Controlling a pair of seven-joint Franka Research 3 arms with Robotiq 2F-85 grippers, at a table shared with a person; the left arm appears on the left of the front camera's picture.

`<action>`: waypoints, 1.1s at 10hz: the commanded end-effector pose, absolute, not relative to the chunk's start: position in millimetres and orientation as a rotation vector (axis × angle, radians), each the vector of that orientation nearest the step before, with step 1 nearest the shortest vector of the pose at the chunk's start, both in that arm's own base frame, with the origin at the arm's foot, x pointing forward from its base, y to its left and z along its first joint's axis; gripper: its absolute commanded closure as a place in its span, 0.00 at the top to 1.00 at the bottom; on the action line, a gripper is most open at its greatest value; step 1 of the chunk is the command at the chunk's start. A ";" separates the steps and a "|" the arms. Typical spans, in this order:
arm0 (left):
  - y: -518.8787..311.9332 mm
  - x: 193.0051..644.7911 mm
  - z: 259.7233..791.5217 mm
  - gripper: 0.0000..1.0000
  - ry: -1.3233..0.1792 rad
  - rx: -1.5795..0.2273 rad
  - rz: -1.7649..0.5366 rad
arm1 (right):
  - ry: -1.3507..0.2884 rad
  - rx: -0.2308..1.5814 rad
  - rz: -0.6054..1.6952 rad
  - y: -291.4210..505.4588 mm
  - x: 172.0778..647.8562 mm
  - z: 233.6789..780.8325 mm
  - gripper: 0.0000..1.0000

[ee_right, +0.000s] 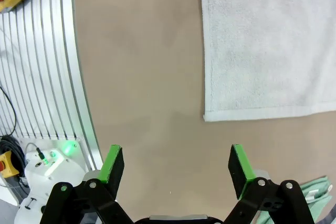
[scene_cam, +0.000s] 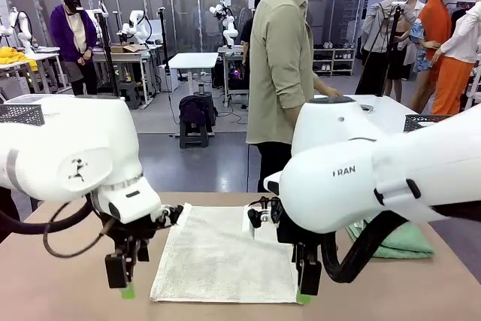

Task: Fold the towels and place them in the basket.
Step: When a person lays out a Towel with hook on the table, fold it in half twice.

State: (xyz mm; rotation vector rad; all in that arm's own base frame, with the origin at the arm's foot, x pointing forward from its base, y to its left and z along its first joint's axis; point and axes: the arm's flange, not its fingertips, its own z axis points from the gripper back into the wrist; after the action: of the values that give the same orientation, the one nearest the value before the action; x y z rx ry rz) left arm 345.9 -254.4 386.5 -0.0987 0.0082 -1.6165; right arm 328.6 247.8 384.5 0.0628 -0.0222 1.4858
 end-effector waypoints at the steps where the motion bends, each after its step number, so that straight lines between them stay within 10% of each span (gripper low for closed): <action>1: -265.4 343.6 366.4 1.00 -0.024 -0.099 -1.617 | -0.042 0.073 1.520 254.2 334.0 362.4 1.00; 11: -271.5 343.3 343.5 1.00 -0.009 -0.077 -1.594 | -0.011 0.073 1.504 254.9 342.2 330.8 1.00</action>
State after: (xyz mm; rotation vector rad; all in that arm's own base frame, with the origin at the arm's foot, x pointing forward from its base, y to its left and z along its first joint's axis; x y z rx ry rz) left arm 343.3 -270.3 341.4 -0.0686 -0.0244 -1.5930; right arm 342.9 255.5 328.6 0.0731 -0.0080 1.5050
